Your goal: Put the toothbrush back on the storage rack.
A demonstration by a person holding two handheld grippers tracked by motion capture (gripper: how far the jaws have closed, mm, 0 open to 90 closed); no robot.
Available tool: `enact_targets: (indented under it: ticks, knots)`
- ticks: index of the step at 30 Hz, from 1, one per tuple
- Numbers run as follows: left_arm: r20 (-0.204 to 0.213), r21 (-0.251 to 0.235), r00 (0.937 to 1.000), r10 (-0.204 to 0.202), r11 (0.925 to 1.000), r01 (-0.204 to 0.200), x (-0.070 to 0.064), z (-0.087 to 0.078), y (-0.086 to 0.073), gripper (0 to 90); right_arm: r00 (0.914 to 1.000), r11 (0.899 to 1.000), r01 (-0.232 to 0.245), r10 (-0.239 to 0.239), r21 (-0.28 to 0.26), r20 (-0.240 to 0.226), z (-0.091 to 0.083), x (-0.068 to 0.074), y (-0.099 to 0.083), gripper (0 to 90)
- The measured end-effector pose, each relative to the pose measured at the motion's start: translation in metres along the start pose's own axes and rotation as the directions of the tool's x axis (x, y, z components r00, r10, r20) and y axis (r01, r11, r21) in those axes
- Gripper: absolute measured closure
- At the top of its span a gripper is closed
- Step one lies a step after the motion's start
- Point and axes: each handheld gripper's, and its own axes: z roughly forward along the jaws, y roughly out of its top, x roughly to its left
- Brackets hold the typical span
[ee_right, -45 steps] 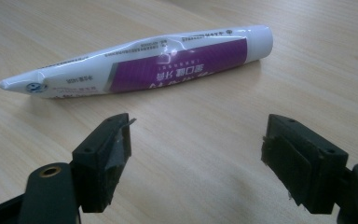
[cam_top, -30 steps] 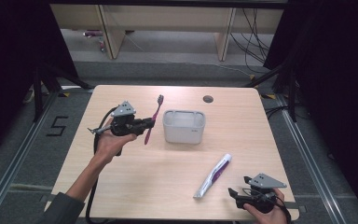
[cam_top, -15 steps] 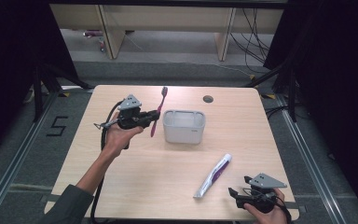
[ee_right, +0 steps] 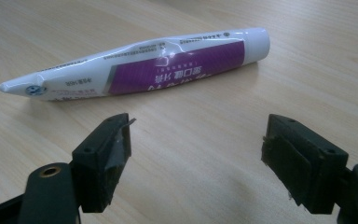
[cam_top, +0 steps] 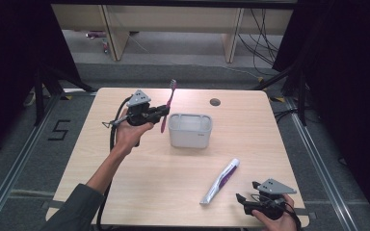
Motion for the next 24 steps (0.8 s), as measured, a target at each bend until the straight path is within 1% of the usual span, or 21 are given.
enact_targets:
  ticks: [2, 3, 5, 7, 9, 10, 11, 14, 15, 16, 19, 20, 21, 23, 24]
  knots:
    - [-0.003, -0.008, 1.0, 0.0, 1.0, 0.0, 0.0, 0.002, 0.003, 82.6, 1.0, 1.0, 0.002, -0.002, 0.004, -0.002, 0.0, 0.0, 0.0, 24.0]
    - [-0.003, -0.008, 1.0, 0.0, 1.0, 0.0, 0.0, 0.002, 0.003, 82.7, 0.9999, 1.0, 0.014, -0.014, -0.004, 0.004, 0.0, -0.001, 0.0, 24.0]
    - [-0.008, -0.01, 1.0, -0.001, 0.9999, 0.001, 0.0, 0.006, 0.006, 82.6, 1.0, 1.0, 0.001, -0.001, 0.006, -0.003, 0.0, 0.0, 0.0, 24.0]
    - [-0.009, -0.011, 1.0, -0.003, 0.9999, 0.002, 0.0, 0.007, 0.007, 82.6, 1.0, 1.0, -0.005, 0.005, 0.006, -0.006, 0.0, 0.001, 0.0, 23.9]
    - [-0.013, -0.007, 0.9999, 0.003, 1.0, -0.003, 0.0, 0.01, 0.008, 82.7, 1.0, 1.0, 0.004, -0.004, 0.003, -0.005, 0.0, 0.0, 0.0, 24.0]
    - [-0.013, -0.002, 0.9999, 0.006, 1.0, -0.006, 0.0, 0.012, 0.008, 82.6, 0.9999, 1.0, -0.006, 0.006, 0.007, -0.009, 0.0, 0.001, 0.0, 24.0]
    - [-0.016, 0.001, 0.9998, 0.011, 0.9999, -0.011, 0.0, 0.014, 0.009, 82.6, 0.9999, 1.0, -0.006, 0.006, 0.007, -0.01, 0.0, 0.001, 0.0, 24.0]
    - [-0.017, -0.008, 0.9999, 0.002, 1.0, -0.002, 0.001, 0.017, 0.01, 82.6, 1.0, 1.0, -0.003, 0.003, 0.006, -0.006, 0.0, 0.002, 0.0, 24.0]
    - [-0.018, -0.012, 0.9998, 0.001, 0.9999, -0.001, 0.001, 0.018, 0.011, 82.6, 0.9994, 0.999, 0.036, -0.036, -0.009, 0.004, 0.0, -0.001, 0.0, 24.0]
    - [-0.019, -0.014, 0.9998, 0.002, 0.9999, -0.002, 0.0, 0.02, 0.013, 82.6, 1.0, 1.0, -0.005, 0.005, 0.005, -0.008, 0.0, 0.002, 0.0, 24.0]
    - [-0.022, -0.021, 0.9998, 0.003, 0.9998, -0.004, -0.001, 0.022, 0.015, 82.6, 0.9998, 1.0, -0.009, 0.009, 0.006, -0.015, 0.0, 0.002, 0.0, 24.0]
    - [-0.022, -0.015, 0.9997, 0.004, 0.9999, -0.004, -0.002, 0.025, 0.015, 82.6, 0.9999, 1.0, -0.007, 0.007, 0.006, -0.011, -0.001, 0.002, 0.0, 23.9]
    - [-0.022, -0.015, 0.9997, 0.004, 0.9999, -0.004, -0.002, 0.025, 0.015, 82.6, 0.9995, 0.999, 0.032, -0.032, -0.008, -0.004, 0.0, -0.001, 0.001, 23.9]
    - [-0.025, -0.014, 0.9997, -0.003, 0.9999, 0.003, -0.002, 0.029, 0.015, 82.6, 0.9992, 0.999, 0.039, -0.039, -0.009, 0.005, -0.001, -0.001, 0.001, 23.9]
    - [-0.029, -0.013, 0.9996, 0.002, 0.9999, -0.002, -0.002, 0.031, 0.014, 82.6, 0.9993, 0.999, 0.039, -0.039, -0.007, 0.0, 0.0, -0.001, 0.001, 24.0]
